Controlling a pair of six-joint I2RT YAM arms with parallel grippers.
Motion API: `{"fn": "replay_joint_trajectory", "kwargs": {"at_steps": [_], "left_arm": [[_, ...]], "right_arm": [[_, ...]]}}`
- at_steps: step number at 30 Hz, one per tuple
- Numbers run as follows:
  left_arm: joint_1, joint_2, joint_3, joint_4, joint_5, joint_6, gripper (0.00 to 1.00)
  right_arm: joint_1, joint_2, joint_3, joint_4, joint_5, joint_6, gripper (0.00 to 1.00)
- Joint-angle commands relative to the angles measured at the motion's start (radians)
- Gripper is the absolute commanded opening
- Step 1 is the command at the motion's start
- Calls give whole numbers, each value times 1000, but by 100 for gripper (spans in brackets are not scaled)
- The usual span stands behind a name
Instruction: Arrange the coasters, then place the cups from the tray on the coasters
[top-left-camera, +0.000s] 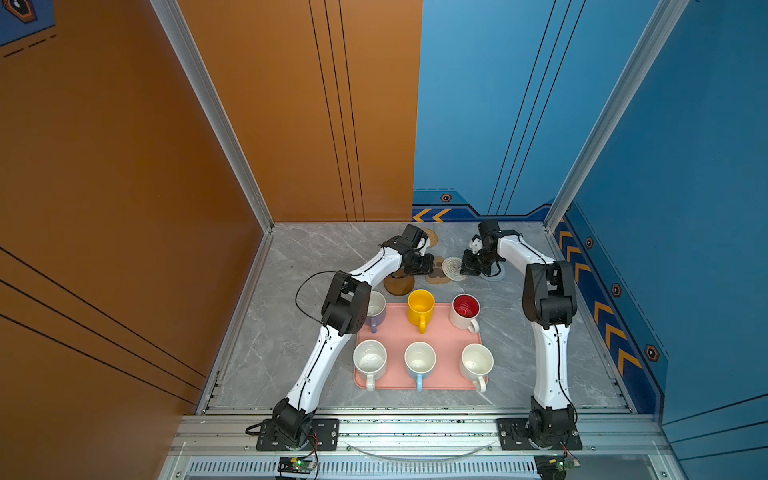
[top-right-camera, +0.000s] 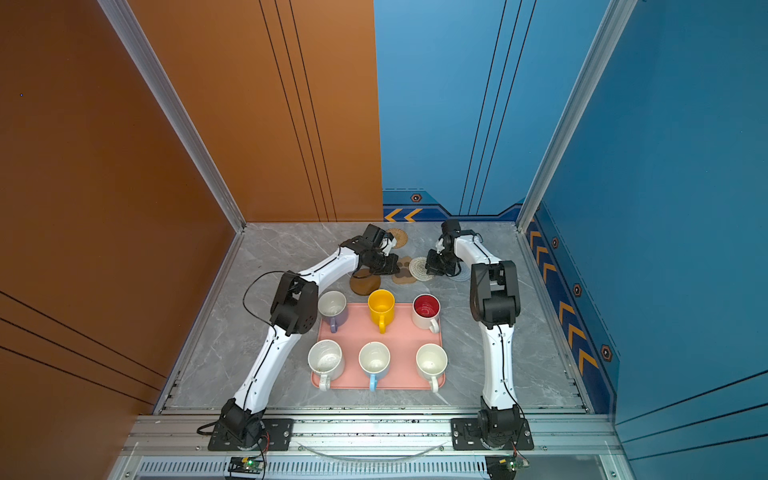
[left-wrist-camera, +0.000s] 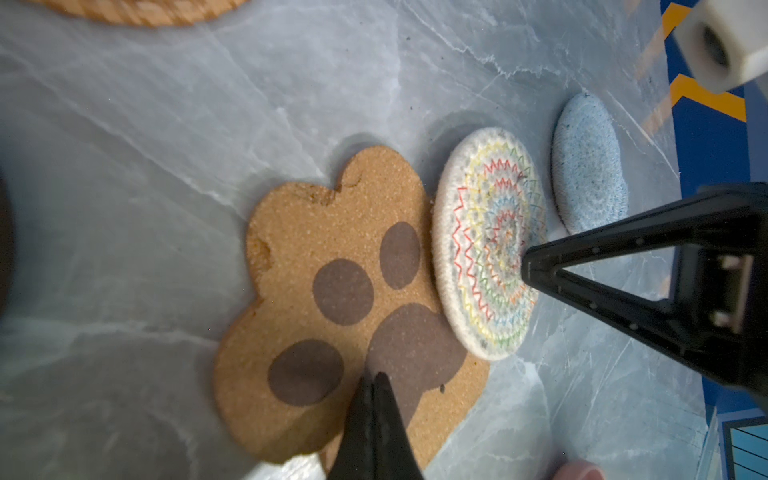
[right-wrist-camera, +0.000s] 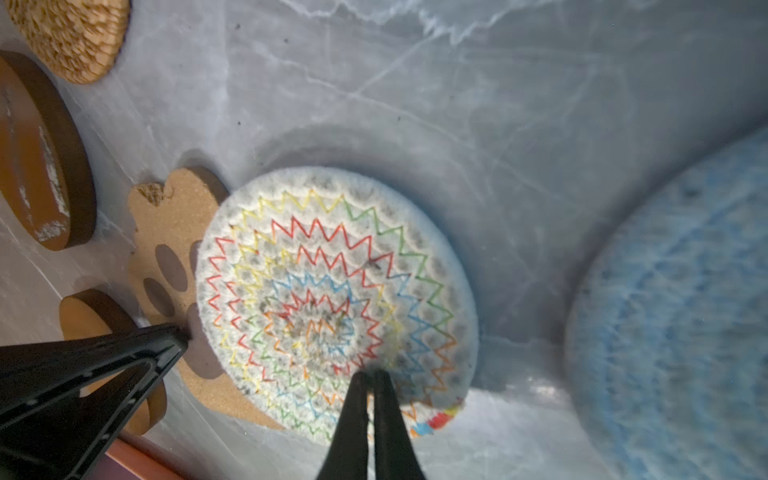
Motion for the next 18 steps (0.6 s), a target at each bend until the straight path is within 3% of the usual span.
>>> {"fn": "replay_joint_trajectory", "kwargs": {"at_steps": [1, 18], "left_arm": [[6, 49, -15, -102, -103, -5, 0], [25, 27, -69, -102, -125, -21, 0]], "right_arm": [[-14, 17, -43, -56, 8, 1, 6], [-60, -31, -68, -57, 10, -14, 5]]}}
